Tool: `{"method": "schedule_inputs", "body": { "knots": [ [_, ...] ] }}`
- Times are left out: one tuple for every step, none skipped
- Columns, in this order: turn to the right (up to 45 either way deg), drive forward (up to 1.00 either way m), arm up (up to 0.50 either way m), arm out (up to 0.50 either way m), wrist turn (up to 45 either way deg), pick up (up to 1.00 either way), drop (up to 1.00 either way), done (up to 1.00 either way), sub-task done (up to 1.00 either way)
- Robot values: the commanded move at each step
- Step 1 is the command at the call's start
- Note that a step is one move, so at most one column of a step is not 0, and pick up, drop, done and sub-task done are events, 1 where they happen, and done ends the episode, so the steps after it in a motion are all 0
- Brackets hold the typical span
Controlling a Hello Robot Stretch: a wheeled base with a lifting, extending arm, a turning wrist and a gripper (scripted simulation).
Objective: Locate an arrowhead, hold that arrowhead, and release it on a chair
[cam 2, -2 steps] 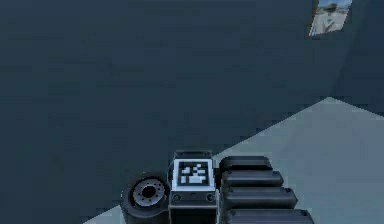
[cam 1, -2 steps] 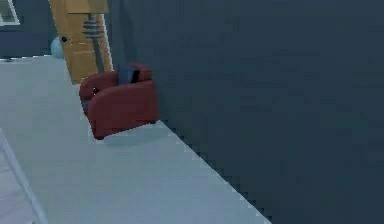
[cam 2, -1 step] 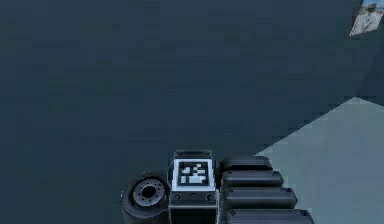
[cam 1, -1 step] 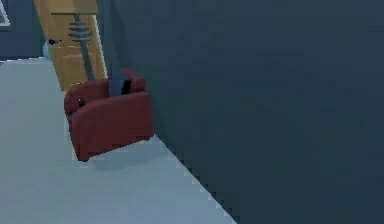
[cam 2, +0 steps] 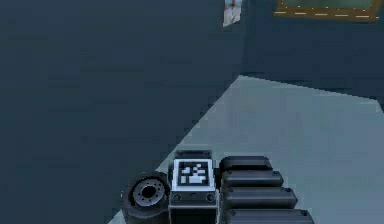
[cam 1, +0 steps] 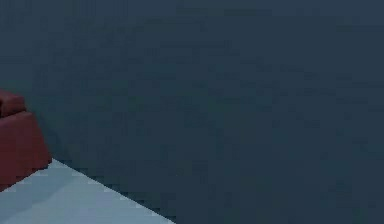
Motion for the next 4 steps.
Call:
{"method": "schedule_inputs", "body": {
  "knots": [
    [0.0,0.25,0.00,0.00,0.0,0.00,0.00,0.00,0.00],
    [-45.0,0.00,0.00,0.00,0.0,0.00,0.00,0.00,0.00],
    [-12.0,0.00,0.00,0.00,0.0,0.00,0.00,0.00,0.00],
    [0.0,0.45,0.00,0.00,0.0,0.00,0.00,0.00,0.00]
  ]
}}
